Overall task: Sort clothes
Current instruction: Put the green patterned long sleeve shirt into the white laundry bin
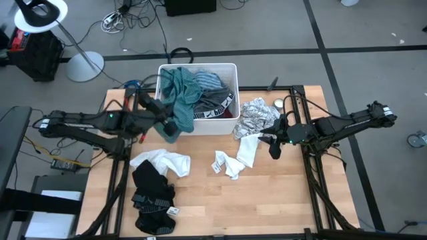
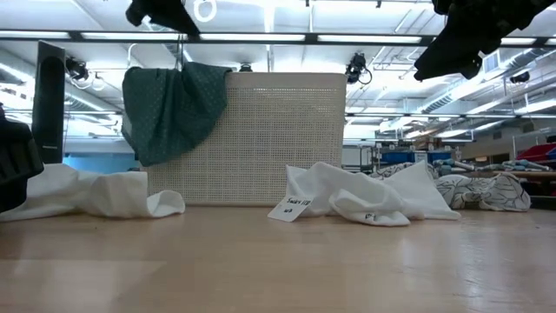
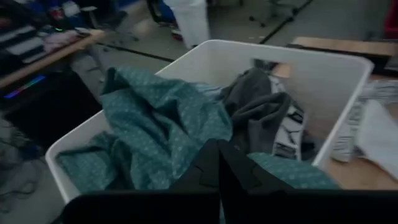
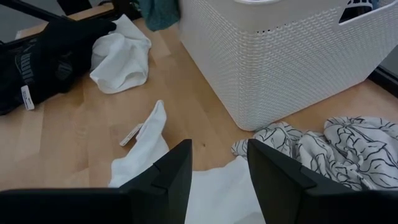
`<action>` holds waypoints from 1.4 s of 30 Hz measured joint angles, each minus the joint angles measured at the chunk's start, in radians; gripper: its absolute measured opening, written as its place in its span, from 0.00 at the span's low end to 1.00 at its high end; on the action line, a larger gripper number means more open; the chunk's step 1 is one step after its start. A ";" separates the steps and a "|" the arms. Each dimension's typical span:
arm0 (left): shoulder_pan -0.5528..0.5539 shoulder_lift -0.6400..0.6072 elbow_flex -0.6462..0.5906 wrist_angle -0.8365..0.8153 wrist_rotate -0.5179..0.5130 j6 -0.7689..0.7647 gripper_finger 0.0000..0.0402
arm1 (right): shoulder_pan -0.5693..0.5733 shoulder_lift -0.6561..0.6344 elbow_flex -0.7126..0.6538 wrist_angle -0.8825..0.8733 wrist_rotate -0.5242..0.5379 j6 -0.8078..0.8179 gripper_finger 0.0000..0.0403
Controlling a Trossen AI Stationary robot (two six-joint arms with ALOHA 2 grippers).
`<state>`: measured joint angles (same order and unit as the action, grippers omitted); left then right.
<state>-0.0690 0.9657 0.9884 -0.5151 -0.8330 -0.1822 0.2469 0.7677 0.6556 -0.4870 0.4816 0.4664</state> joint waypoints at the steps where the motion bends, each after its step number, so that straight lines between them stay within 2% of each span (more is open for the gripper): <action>1: 0.007 0.000 0.020 -0.025 0.022 0.000 0.00 | 0.000 0.000 0.000 0.000 0.000 0.000 0.39; 5: 0.009 0.000 0.102 -0.197 0.036 -0.043 0.00 | 0.000 0.000 0.000 0.000 0.000 -0.009 0.39; 11: -0.024 -0.003 0.143 -0.488 0.045 -0.271 0.00 | 0.000 0.000 0.000 0.000 0.000 -0.016 0.39; 15: -0.085 -0.004 0.117 -0.657 0.047 -0.468 0.00 | 0.000 0.000 0.000 0.000 0.000 -0.016 0.39; 24: -0.284 -0.005 0.007 -0.817 -0.019 -0.857 0.00 | 0.000 0.000 0.000 0.000 0.000 -0.017 0.39; 30: -0.335 -0.006 -0.135 -0.767 0.019 -1.027 0.00 | 0.000 0.000 0.000 -0.001 0.000 -0.017 0.39; 35: -0.337 -0.005 -0.296 -0.573 0.081 -1.035 0.00 | 0.000 0.000 0.000 -0.001 0.000 -0.017 0.39; 42: -0.337 -0.004 -0.501 -0.209 0.087 -1.026 0.00 | 0.000 0.000 0.000 0.000 0.000 -0.017 0.39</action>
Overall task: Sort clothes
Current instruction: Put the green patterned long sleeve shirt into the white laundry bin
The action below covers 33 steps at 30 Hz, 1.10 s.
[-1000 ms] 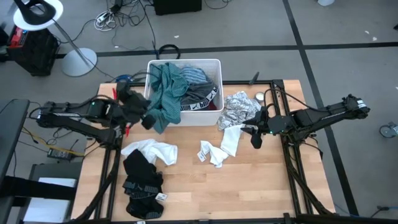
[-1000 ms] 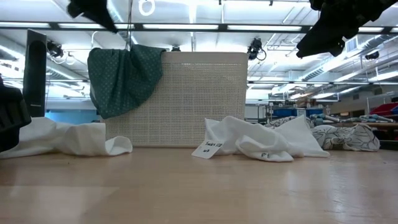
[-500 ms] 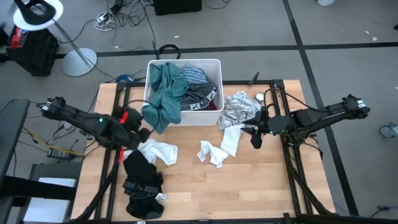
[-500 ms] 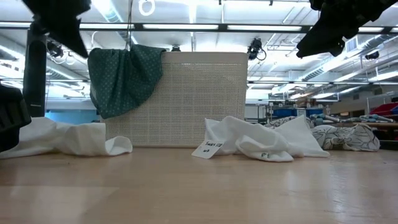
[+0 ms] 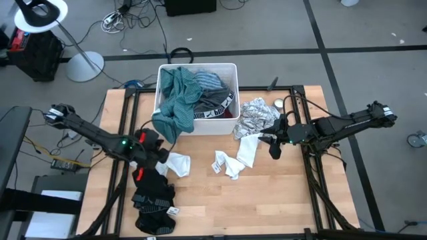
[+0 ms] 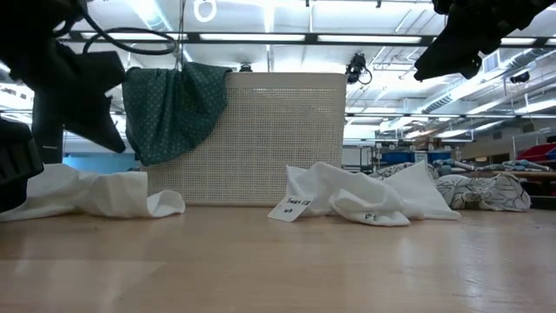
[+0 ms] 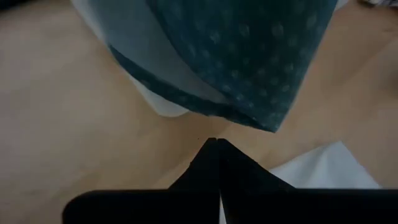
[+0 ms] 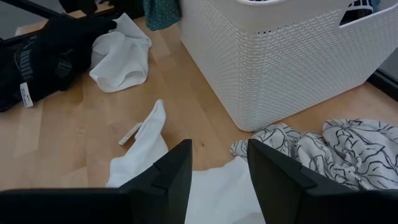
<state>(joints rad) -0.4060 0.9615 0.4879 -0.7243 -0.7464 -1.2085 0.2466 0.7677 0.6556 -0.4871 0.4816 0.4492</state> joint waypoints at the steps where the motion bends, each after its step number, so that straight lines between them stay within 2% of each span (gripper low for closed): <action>1: 0.001 0.000 -0.020 0.045 -0.001 0.005 0.00 | 0.000 0.000 0.000 0.000 0.000 0.000 0.39; 6: 0.033 0.000 -0.082 0.186 -0.052 0.041 0.00 | 0.000 0.000 0.000 0.000 0.000 0.000 0.39; 10: 0.084 0.000 -0.087 0.255 -0.081 0.133 0.00 | 0.000 0.000 0.000 0.000 0.000 0.000 0.39; 17: 0.155 0.000 -0.087 0.463 -0.081 0.362 0.00 | 0.000 0.000 0.000 0.000 0.000 0.001 0.39; 33: 0.167 -0.001 -0.087 1.014 -0.170 0.994 0.00 | 0.000 0.000 0.000 0.001 0.000 0.001 0.39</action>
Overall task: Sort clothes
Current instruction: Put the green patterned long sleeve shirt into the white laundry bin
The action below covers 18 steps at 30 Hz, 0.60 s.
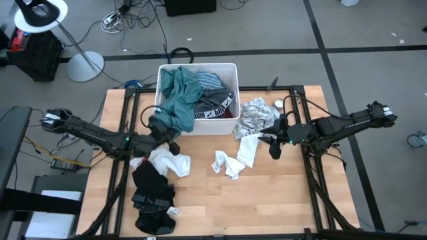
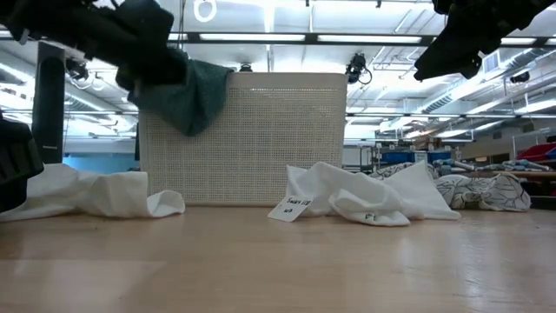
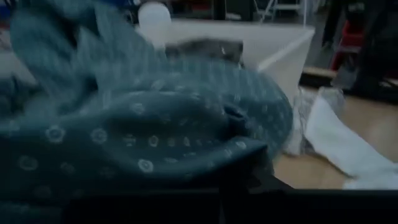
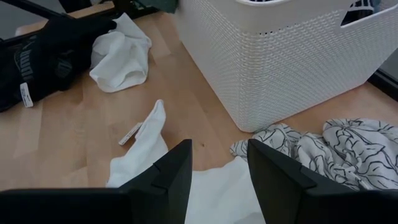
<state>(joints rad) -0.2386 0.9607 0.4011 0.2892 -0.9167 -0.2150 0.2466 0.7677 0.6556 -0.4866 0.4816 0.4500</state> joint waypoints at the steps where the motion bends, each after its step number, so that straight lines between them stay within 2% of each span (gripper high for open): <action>1: 0.006 0.000 0.000 0.034 -0.003 0.038 0.00 | 0.000 0.000 0.000 -0.001 0.000 0.000 0.39; 6: 0.035 0.000 0.008 0.207 -0.002 0.205 0.00 | 0.000 0.000 0.000 0.000 0.000 0.000 0.39; 12: 0.093 -0.001 0.105 0.216 0.004 0.367 0.00 | 0.000 0.000 0.000 0.000 0.000 0.000 0.39; 18: 0.191 -0.001 0.259 0.176 0.005 0.505 0.00 | 0.000 0.000 0.000 0.000 0.000 0.000 0.39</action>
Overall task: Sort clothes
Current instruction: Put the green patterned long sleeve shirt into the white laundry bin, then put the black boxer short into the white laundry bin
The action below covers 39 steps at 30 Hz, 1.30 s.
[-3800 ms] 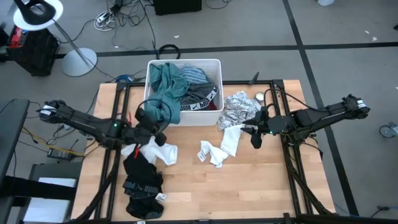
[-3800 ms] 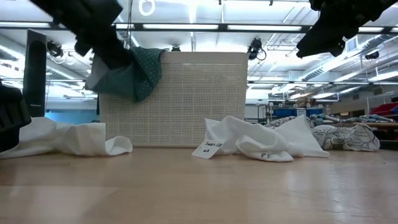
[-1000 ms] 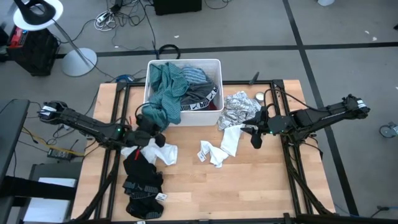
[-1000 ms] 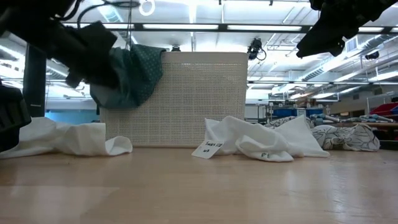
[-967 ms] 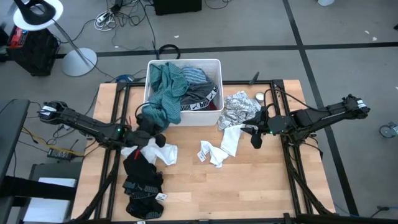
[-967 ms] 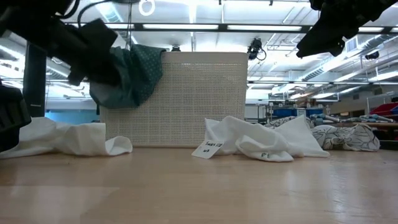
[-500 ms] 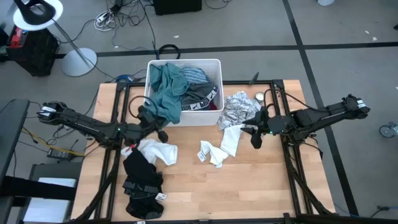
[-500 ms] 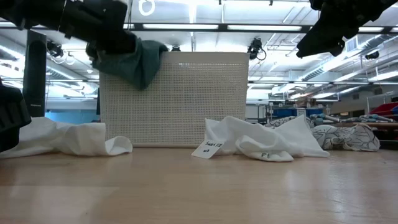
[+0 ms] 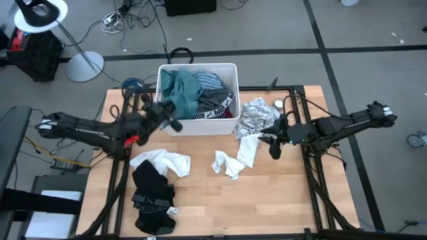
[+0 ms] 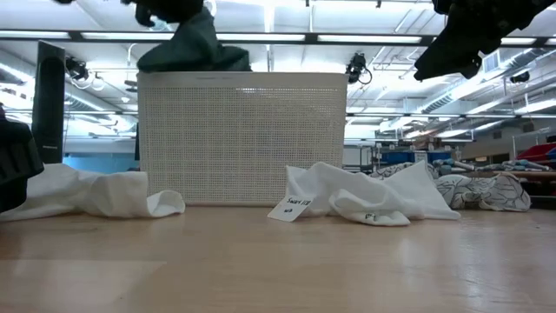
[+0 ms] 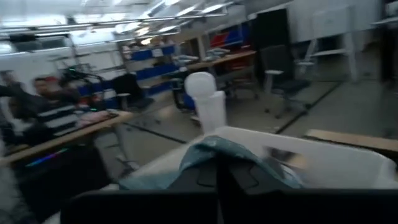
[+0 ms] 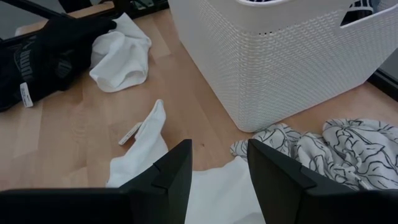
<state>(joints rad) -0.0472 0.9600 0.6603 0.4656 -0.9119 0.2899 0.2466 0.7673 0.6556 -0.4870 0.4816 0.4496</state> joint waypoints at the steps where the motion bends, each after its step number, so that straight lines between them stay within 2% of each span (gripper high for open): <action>1: 0.021 0.000 0.029 -0.029 0.002 0.012 0.00 | 0.000 0.000 0.000 0.000 0.000 0.000 0.39; 6: 0.154 0.007 0.174 -0.189 0.113 0.020 0.00 | 0.000 0.000 0.000 0.000 0.000 0.000 0.39; 12: 0.314 0.054 0.310 -0.227 0.307 0.010 0.00 | 0.000 0.000 0.000 0.000 0.000 0.000 0.39; 14: 0.359 0.078 0.360 -0.279 0.365 -0.037 0.00 | 0.000 0.000 0.000 0.000 0.000 0.000 0.39; 20: 0.444 0.157 0.493 -0.667 0.490 -0.217 0.00 | 0.000 0.000 0.000 0.000 0.000 0.000 0.39; 24: 0.460 0.186 0.504 -0.881 0.519 -0.296 0.00 | 0.000 0.000 0.000 0.000 0.000 0.000 0.39; 27: 0.471 0.193 0.503 -1.004 0.588 -0.346 0.00 | 0.000 0.000 0.000 0.000 0.000 0.000 0.39; 32: 0.502 0.193 0.447 -1.025 0.704 -0.419 0.00 | 0.000 0.000 -0.017 0.000 0.004 0.000 0.39; 39: 0.549 0.251 0.392 -0.895 0.815 -0.433 0.00 | 0.000 0.000 -0.029 0.031 0.024 0.001 0.39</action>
<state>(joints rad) 0.5015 1.2109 1.0524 -0.4291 -0.0965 -0.1429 0.2466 0.7673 0.6262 -0.4556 0.5053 0.4503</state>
